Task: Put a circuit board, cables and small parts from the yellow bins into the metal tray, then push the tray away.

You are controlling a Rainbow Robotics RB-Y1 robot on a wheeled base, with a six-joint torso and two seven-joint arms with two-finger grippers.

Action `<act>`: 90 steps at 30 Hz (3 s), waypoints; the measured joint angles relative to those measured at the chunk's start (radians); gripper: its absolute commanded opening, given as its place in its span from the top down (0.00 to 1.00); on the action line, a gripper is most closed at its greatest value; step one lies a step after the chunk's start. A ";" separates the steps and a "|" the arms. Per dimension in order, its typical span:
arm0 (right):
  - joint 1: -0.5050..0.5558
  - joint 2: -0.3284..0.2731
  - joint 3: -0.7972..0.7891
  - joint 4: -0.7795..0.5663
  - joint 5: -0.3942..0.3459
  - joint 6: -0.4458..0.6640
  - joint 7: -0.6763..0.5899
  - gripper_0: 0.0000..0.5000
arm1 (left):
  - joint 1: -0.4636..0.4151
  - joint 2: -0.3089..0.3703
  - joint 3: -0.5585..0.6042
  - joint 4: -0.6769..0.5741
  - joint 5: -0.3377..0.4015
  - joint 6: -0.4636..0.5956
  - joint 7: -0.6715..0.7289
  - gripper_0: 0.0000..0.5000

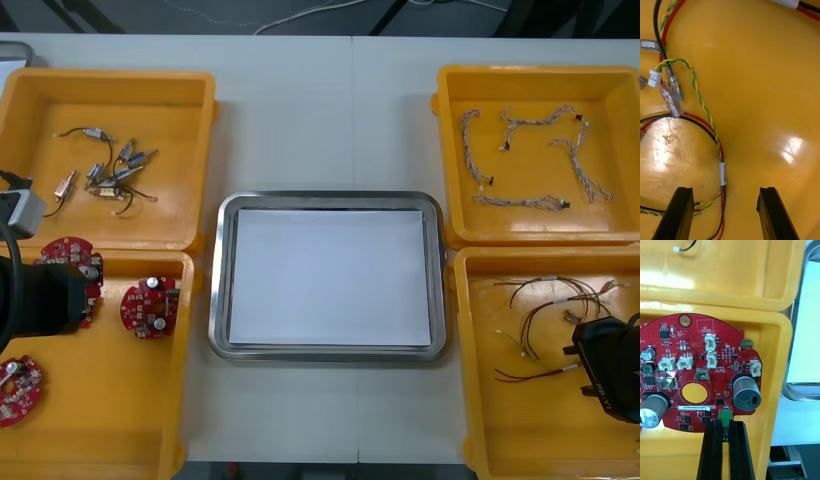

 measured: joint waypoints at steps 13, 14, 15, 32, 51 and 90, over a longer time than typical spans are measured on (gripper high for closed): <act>0.002 0.026 0.036 0.038 0.042 -0.047 0.000 0.00 | -0.175 0.162 -0.171 0.064 0.071 0.000 0.106 1.00; 0.002 0.026 0.039 0.039 0.044 -0.047 0.000 0.00 | -0.191 0.170 -0.195 0.071 0.071 0.000 0.139 1.00; 0.002 0.026 0.041 0.041 0.046 -0.047 0.000 0.00 | -0.210 0.178 -0.220 0.079 0.071 0.000 0.182 1.00; 0.002 0.026 0.054 0.063 0.054 -0.084 0.001 1.00 | -0.546 0.239 -0.559 0.190 0.152 0.000 0.545 1.00; -0.032 0.027 0.021 -0.055 0.054 0.156 0.066 1.00 | -0.678 0.190 -0.859 0.236 0.018 -0.016 0.871 1.00; -0.098 -0.107 -0.099 -0.475 -0.258 0.314 0.249 1.00 | -0.679 -0.060 -1.216 0.470 -0.326 -0.194 0.807 1.00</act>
